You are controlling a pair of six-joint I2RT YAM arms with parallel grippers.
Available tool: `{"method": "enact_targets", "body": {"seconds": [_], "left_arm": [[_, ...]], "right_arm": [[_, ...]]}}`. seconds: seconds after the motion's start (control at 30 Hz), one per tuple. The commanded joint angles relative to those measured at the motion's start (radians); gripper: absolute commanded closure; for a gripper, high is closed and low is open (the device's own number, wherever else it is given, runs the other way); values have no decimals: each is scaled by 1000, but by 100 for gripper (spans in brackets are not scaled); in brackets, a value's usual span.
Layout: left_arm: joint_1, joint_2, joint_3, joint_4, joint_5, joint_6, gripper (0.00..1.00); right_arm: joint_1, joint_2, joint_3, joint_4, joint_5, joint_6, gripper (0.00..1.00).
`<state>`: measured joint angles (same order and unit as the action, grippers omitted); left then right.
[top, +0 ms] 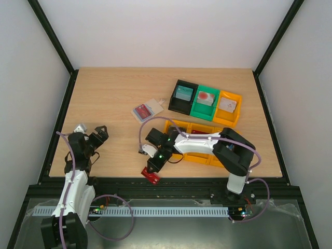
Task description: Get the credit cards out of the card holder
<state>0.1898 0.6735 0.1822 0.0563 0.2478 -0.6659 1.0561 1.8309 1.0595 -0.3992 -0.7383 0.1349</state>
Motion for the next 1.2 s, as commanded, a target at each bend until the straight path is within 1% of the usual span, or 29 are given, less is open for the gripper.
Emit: {"method": "enact_targets", "body": {"seconds": [0.0,0.1,0.2,0.27,0.33,0.4,0.43,0.53,0.6,0.7,0.8,0.9,0.93,0.97,1.07,1.17], "left_arm": [[-1,-27,4,107,129,12,0],[-3,-48,8,150,200,13,0],[-15,-65,15,201,296,16,0],[-37,-67,35,248,373,39,1],[-78,-59,85,293,464,82,1],[-136,-49,157,335,564,127,1],[-168,-40,198,360,613,142,1],[-259,-8,321,414,724,144,0],[-317,23,411,412,731,135,1],[-397,77,504,446,694,73,0],[-466,149,581,487,644,-18,0],[-504,198,635,506,591,-77,2],[-513,212,648,508,579,-89,5],[-523,224,659,512,570,-105,10],[-552,250,686,524,564,-119,34],[-577,267,712,548,581,-116,56]], "right_arm": [[-44,-169,126,-97,40,34,98],[-142,-295,162,-36,53,183,98],[-269,-435,138,67,64,408,98],[-325,-526,99,192,67,541,98],[-352,-601,60,359,73,620,98],[-355,-655,50,494,114,665,98],[-356,-673,37,588,135,690,99],[-356,-717,-12,805,195,759,99],[-352,-725,-27,915,225,779,98],[-324,-709,-25,1007,248,766,98],[-290,-686,-17,1043,257,743,98],[-267,-670,-8,1048,249,727,98],[-257,-666,-3,1040,248,717,98],[-246,-664,2,1031,249,709,98],[-235,-658,-1,1022,248,698,98],[-230,-658,-4,1019,246,694,98]]}}
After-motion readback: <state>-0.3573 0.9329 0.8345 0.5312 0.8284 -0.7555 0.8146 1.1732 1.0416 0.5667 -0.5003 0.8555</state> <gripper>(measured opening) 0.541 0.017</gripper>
